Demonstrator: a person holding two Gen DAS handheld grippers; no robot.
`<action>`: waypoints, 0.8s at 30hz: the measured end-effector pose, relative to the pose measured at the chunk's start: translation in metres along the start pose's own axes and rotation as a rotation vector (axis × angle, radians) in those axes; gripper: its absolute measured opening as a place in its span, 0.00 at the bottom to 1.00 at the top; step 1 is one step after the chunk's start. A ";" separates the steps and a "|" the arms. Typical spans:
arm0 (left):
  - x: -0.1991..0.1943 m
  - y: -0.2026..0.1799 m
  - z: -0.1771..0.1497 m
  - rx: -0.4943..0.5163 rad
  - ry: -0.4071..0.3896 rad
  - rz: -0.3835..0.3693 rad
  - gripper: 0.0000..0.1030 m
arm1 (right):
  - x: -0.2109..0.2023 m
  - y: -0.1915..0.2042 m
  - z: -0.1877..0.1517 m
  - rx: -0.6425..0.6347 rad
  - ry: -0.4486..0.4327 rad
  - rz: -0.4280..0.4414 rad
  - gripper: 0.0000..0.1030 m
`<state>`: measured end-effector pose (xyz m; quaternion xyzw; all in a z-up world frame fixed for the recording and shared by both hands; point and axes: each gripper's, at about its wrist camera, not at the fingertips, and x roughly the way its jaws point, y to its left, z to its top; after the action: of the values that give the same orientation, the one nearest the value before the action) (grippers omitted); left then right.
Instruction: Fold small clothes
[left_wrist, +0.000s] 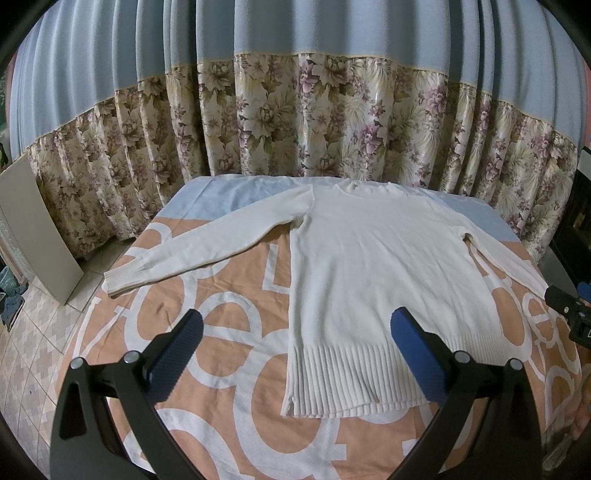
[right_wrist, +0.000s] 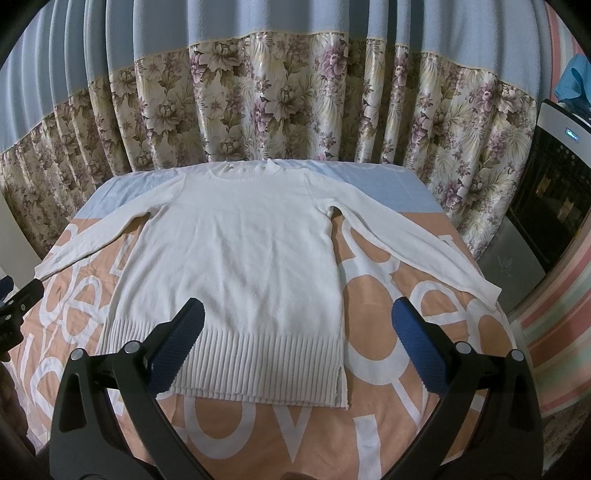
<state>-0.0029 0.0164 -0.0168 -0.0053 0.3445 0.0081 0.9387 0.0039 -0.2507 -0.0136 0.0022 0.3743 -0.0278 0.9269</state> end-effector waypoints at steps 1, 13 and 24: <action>0.000 0.001 0.000 -0.001 0.001 -0.002 0.99 | 0.000 0.000 0.000 0.000 0.001 -0.001 0.97; 0.001 0.003 -0.001 -0.001 0.004 -0.002 0.99 | 0.000 0.000 0.000 0.000 0.001 -0.001 0.97; 0.001 0.003 -0.001 -0.002 0.005 -0.002 0.98 | 0.000 0.001 -0.001 0.000 0.002 -0.002 0.97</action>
<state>-0.0029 0.0196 -0.0178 -0.0067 0.3467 0.0077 0.9379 0.0034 -0.2501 -0.0144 0.0020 0.3752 -0.0286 0.9265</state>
